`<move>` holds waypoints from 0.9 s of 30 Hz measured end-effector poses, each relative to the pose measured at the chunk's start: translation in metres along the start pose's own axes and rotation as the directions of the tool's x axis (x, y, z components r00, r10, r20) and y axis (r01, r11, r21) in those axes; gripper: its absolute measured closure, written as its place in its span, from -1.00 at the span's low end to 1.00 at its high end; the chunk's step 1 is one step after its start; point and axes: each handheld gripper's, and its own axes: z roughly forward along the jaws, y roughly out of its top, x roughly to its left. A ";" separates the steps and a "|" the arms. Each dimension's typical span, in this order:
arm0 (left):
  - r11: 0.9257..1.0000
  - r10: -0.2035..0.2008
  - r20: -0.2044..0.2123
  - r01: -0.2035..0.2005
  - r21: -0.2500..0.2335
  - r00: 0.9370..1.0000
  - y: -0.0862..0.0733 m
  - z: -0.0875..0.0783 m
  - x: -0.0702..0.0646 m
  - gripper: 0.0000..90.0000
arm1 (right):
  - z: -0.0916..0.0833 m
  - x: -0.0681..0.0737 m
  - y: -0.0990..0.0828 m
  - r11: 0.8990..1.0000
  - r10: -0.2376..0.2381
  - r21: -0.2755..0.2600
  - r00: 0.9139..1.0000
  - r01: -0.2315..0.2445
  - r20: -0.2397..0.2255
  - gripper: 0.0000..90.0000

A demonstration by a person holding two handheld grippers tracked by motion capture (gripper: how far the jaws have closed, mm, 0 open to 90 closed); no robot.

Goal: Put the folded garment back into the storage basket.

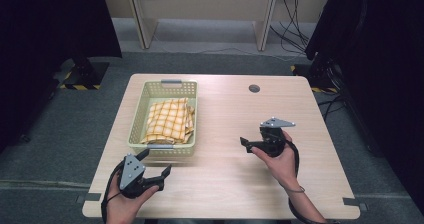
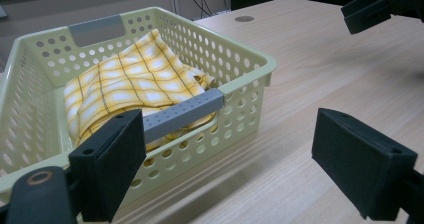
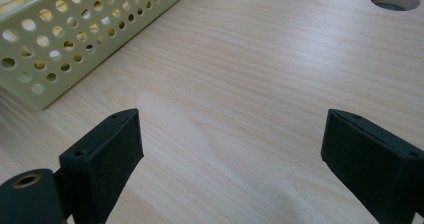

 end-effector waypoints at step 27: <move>1.000 0.021 -0.007 -0.021 0.015 1.000 -0.009 0.003 0.001 -0.71 | -0.014 -0.017 -0.018 0.999 0.035 -0.006 0.999 -0.035 0.033 -0.76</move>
